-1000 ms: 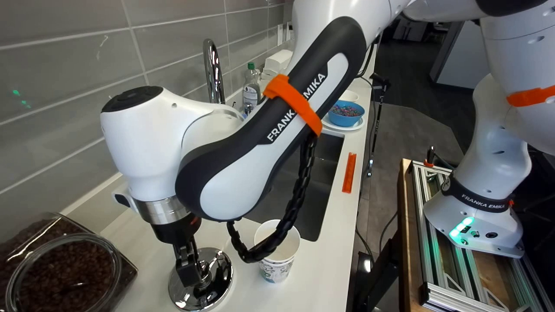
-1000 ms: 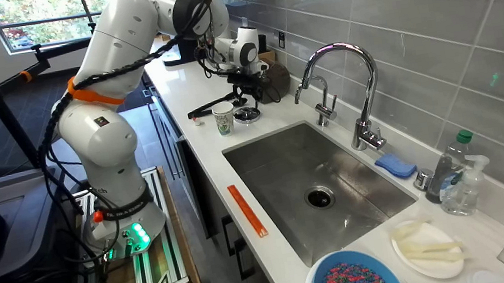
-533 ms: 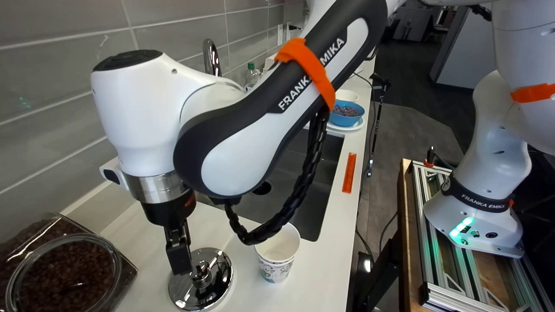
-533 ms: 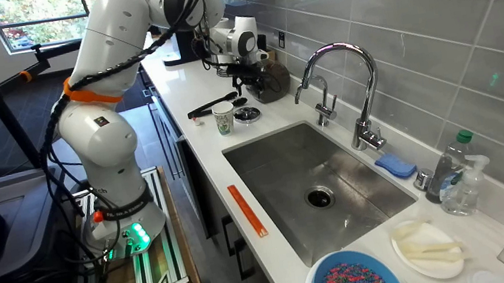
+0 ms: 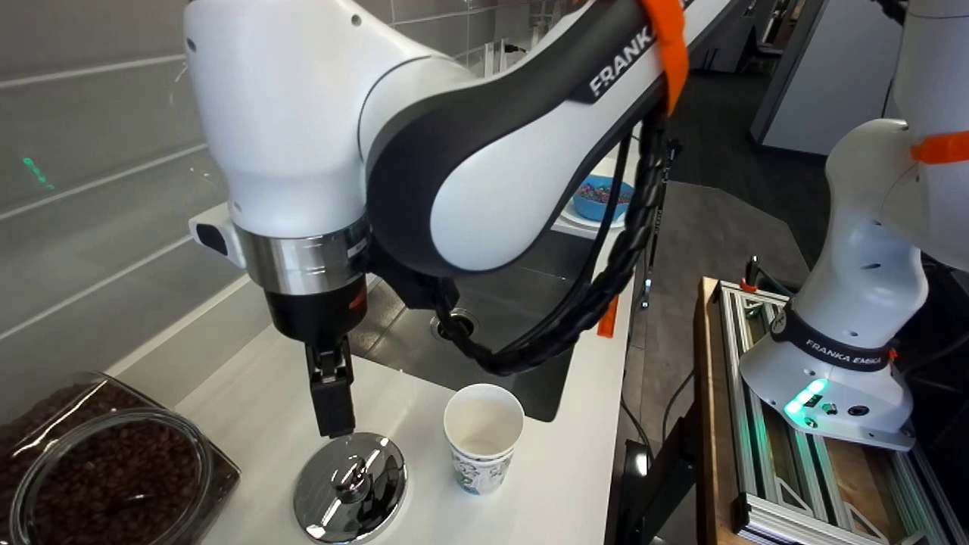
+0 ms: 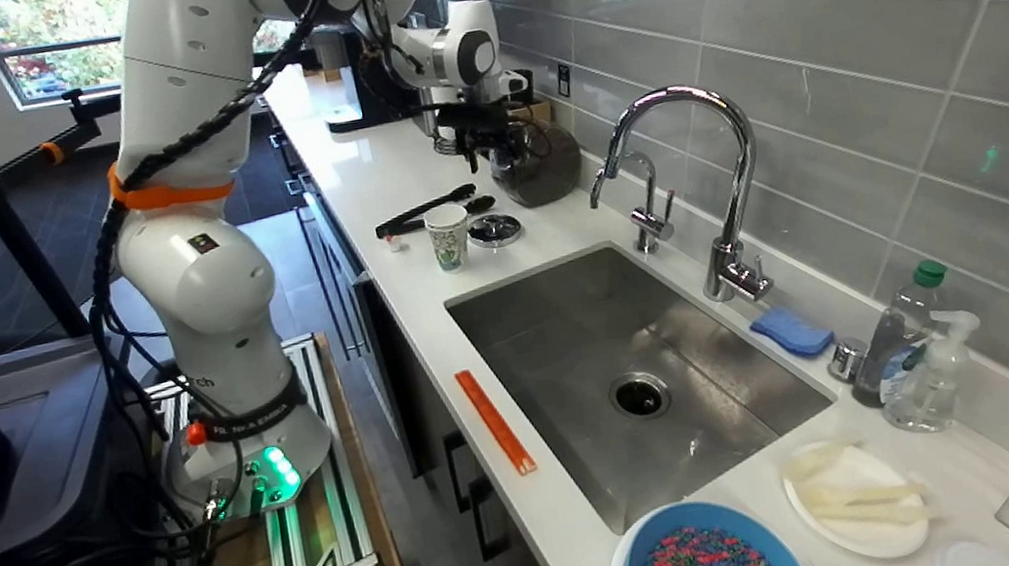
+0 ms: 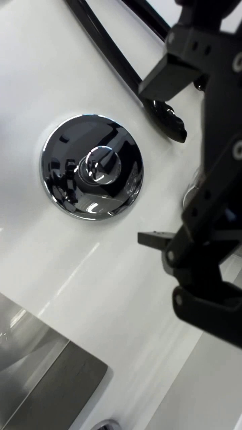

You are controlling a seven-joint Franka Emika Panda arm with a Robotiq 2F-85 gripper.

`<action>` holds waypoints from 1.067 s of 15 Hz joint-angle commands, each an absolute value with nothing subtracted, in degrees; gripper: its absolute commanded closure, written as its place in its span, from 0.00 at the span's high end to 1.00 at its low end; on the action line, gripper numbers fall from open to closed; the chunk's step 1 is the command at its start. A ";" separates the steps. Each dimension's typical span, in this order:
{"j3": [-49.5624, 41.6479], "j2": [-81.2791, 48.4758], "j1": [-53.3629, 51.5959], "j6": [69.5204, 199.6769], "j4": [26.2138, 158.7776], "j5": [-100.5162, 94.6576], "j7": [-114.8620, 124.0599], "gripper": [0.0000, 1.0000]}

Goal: Move the tap faucet to the left then remove the lid from the jar

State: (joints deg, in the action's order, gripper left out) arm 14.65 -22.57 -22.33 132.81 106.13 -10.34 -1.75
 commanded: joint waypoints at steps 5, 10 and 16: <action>14.76 -6.82 -23.03 134.95 120.13 -14.25 10.28 1.00; 16.58 1.71 -22.50 135.32 126.59 -16.77 19.47 1.00; 19.07 11.65 -20.70 136.44 135.03 -16.43 29.13 1.00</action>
State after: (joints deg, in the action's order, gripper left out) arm 17.31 5.34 -22.41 133.81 128.47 -15.88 24.04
